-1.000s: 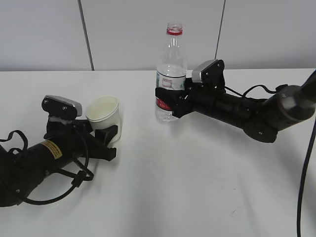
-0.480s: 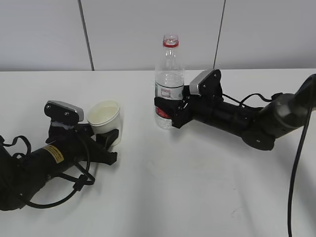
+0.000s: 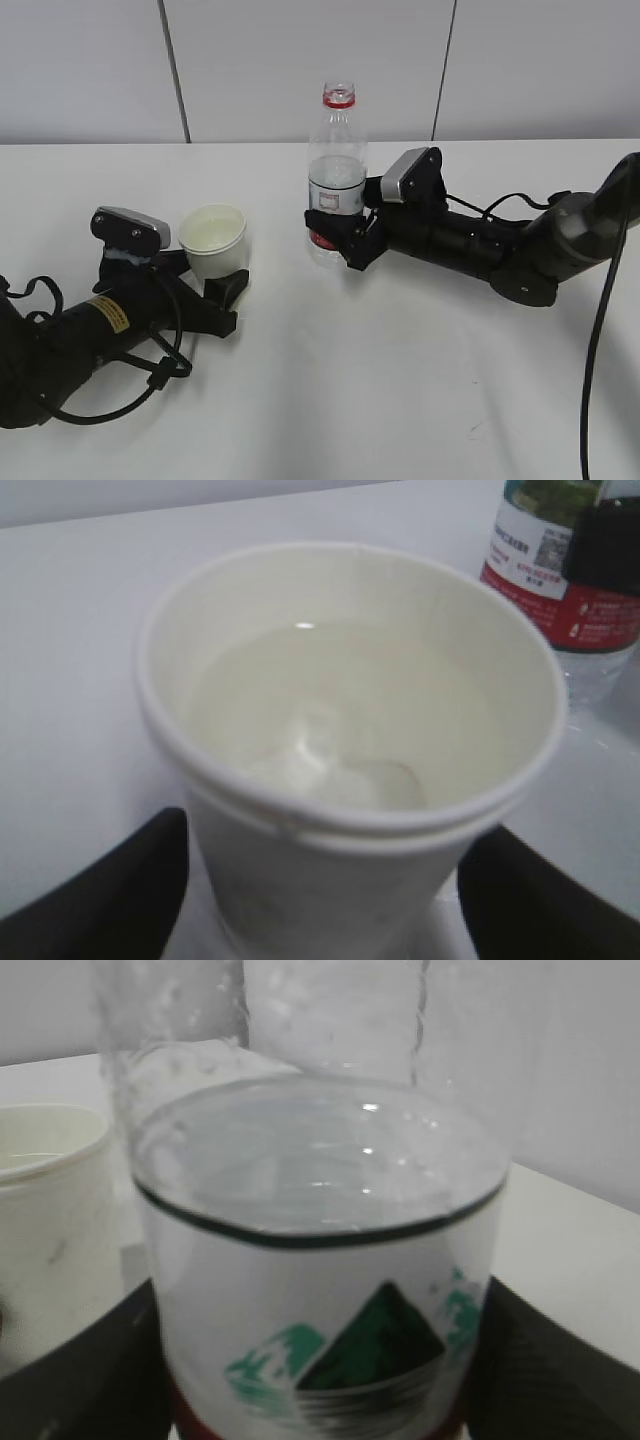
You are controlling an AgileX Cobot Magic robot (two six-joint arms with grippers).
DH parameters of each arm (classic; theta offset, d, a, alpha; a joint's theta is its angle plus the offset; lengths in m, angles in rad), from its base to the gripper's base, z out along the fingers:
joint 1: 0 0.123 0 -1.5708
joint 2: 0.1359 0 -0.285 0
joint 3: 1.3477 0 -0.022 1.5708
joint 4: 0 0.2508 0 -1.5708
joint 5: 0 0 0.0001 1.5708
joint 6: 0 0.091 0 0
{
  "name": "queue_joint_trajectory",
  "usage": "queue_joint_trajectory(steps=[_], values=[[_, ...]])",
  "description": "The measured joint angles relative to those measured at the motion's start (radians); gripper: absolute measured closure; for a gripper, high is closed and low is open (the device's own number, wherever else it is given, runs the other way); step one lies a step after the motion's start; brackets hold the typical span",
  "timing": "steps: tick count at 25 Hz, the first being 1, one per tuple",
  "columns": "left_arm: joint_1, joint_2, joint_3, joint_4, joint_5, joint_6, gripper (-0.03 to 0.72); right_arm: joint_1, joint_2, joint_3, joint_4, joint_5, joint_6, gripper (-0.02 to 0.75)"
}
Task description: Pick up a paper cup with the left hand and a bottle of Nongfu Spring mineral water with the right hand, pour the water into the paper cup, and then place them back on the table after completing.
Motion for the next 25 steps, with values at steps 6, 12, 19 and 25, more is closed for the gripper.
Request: queue_joint_trajectory(steps=[6,12,19,25], values=[[0.0,-0.026,0.055,0.0,0.003,0.0,0.13,-0.013,-0.006,0.022,-0.022,-0.023,0.0,0.073],[0.0,-0.087,0.136,-0.01,0.003,0.004,0.127,-0.095,-0.075,0.128,-0.061,-0.027,-0.001,0.072],[0.0,-0.191,0.246,-0.149,0.003,0.096,0.127,-0.191,-0.134,0.211,-0.07,-0.029,-0.001,0.078],[0.039,-0.234,0.269,-0.33,0.003,0.196,0.127,-0.272,-0.145,0.217,0.014,-0.031,-0.035,0.094]])
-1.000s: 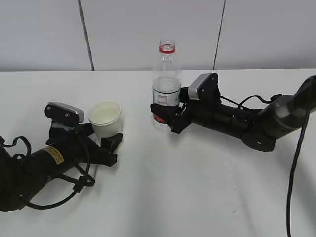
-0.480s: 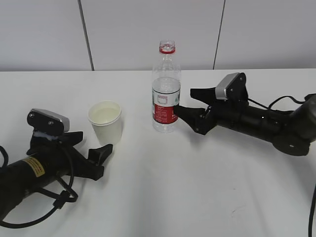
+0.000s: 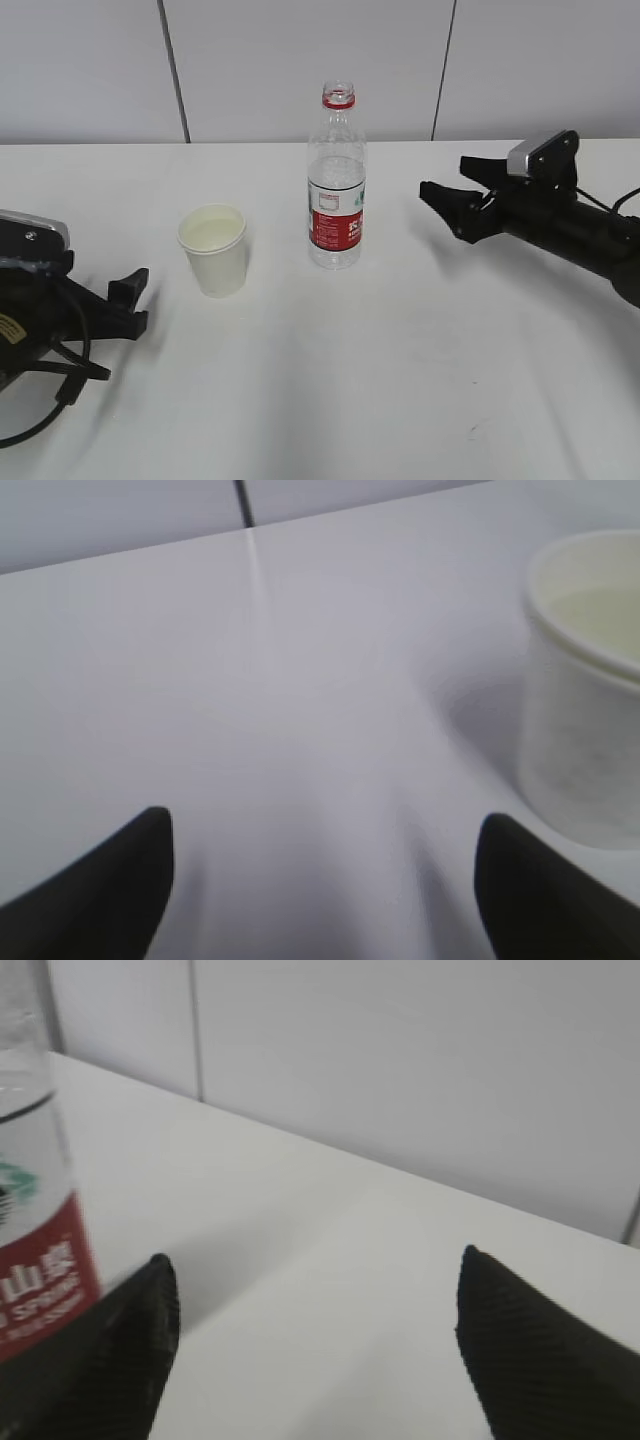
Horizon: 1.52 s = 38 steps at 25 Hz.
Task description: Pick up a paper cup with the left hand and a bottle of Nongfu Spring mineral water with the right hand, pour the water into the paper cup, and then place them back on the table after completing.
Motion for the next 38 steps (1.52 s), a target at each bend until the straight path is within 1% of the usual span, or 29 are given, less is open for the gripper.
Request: queue_joint_trajectory(steps=[6,9,11,13,19,22,26,28,29,30,32,35,38], values=[[0.123,0.0,0.0,-0.014,0.0,0.006,0.127,-0.058,0.0,0.0,0.143,0.01,-0.044,0.108],[0.182,0.0,-0.004,-0.007,0.002,0.006,0.127,-0.062,0.0,0.0,0.213,0.034,-0.051,0.11],[0.209,-0.002,-0.038,0.015,0.025,0.006,0.127,-0.063,-0.002,0.0,0.238,0.072,-0.053,0.111],[0.22,-0.009,-0.095,0.041,0.133,0.006,0.127,-0.063,-0.008,-0.013,0.242,0.148,-0.051,0.113],[0.22,-0.086,-0.266,0.055,0.464,0.006,0.127,-0.063,-0.124,-0.067,0.25,0.479,-0.002,0.125],[0.221,-0.151,-0.376,0.055,0.712,0.006,0.127,-0.063,-0.207,-0.117,0.25,0.687,0.004,0.13],[0.222,-0.184,-0.562,0.057,1.101,0.006,0.127,-0.063,-0.286,-0.233,0.256,1.116,0.042,0.136],[0.222,-0.184,-0.655,0.058,1.298,0.006,0.127,-0.063,-0.301,-0.298,0.271,1.358,0.05,0.141],[0.222,-0.184,-0.7,0.058,1.404,0.006,0.127,-0.063,-0.303,-0.326,0.283,1.456,0.05,0.142],[0.222,-0.184,-0.736,0.059,1.502,0.006,0.127,-0.063,-0.303,-0.362,0.311,1.571,0.031,0.142],[0.222,-0.184,-0.817,0.06,1.659,0.006,0.127,-0.065,-0.303,-0.429,0.402,1.775,-0.054,0.143],[0.222,-0.184,-0.916,0.065,1.842,0.006,0.127,-0.065,-0.303,-0.507,0.585,1.999,-0.218,0.143],[0.222,-0.184,-0.997,0.07,1.993,0.006,0.127,-0.065,-0.303,-0.566,0.738,2.162,-0.342,0.143]])
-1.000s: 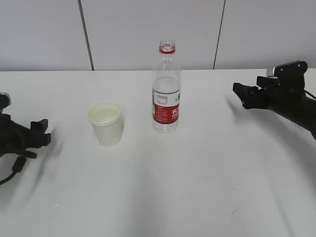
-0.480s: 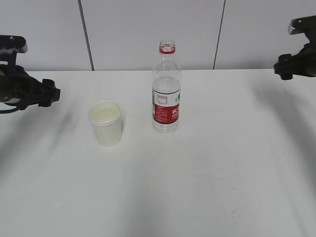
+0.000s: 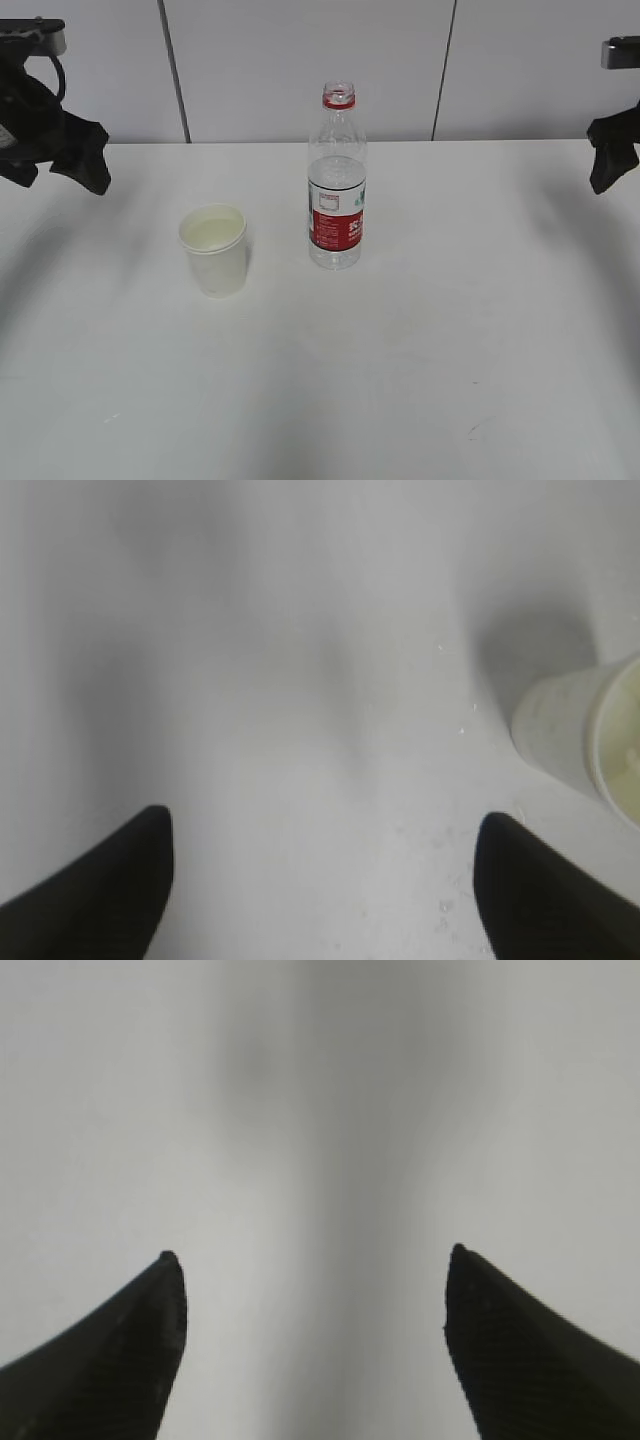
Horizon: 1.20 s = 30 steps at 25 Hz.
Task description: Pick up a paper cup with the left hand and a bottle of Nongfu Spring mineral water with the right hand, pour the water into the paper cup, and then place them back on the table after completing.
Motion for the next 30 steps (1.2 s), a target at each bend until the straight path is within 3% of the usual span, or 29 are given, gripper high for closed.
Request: queue_joint_trajectory(steps=[6,10,16,20,30], values=[[0.0,-0.001,-0.073,0.078,0.159,0.0,0.127,0.0,0.0,-0.127,0.101,0.186,-0.144,0.143],[0.0,-0.007,-0.073,0.112,0.225,0.0,0.128,0.0,-0.015,-0.173,0.105,0.204,-0.175,0.143],[0.0,-0.123,-0.001,0.081,0.255,0.0,0.128,0.0,-0.119,-0.135,0.115,0.209,-0.181,0.143],[0.0,-0.258,0.092,0.054,0.26,-0.002,0.128,0.0,-0.265,-0.012,0.122,0.209,-0.196,0.143],[0.0,-0.686,0.448,-0.004,0.252,-0.023,0.135,0.0,-0.824,0.525,0.13,0.208,-0.227,0.143]])
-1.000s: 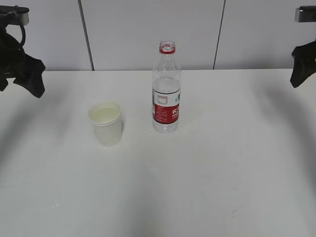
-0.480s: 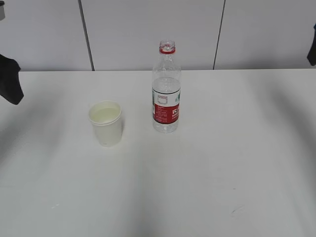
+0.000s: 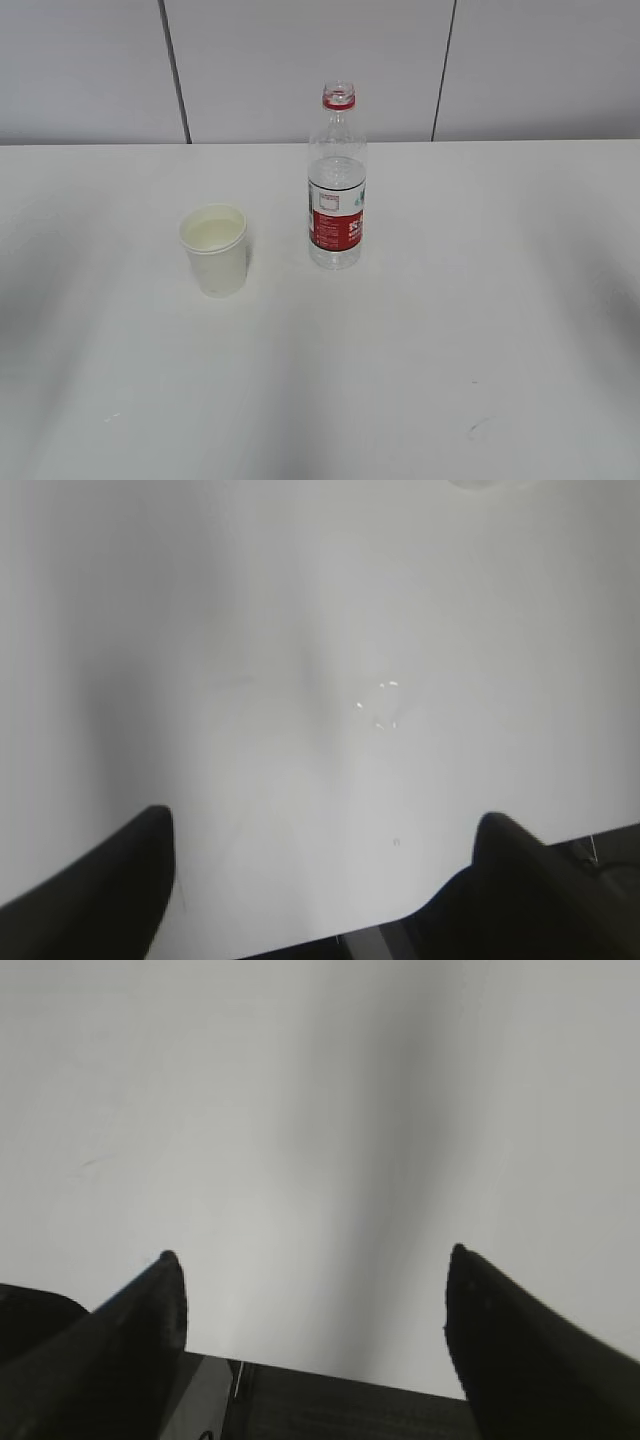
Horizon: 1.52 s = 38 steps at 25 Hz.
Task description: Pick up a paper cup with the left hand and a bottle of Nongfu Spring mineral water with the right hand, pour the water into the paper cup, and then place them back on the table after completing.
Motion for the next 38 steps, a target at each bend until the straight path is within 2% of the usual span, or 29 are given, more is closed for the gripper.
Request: queue_joint_trajectory(steps=[8,18,21,31,38], values=[[0.0,-0.332,0.2,-0.013,0.007,-0.039,0.135,0.0,-0.453,0.254,-0.025,-0.025,0.021,0.143],[0.0,-0.726,0.377,-0.017,0.003,-0.039,0.16,0.0,-0.715,0.487,-0.011,-0.061,0.083,0.143],[0.0,-0.82,0.386,-0.02,-0.002,-0.039,0.167,0.0,-0.782,0.547,-0.002,-0.067,0.084,0.143],[0.0,-1.062,0.389,-0.021,0.001,-0.039,0.181,0.004,-1.038,0.553,0.004,-0.071,0.084,0.145],[0.0,-1.066,0.389,-0.021,0.003,-0.039,0.185,0.091,-1.109,0.554,0.004,-0.071,0.084,0.145]])
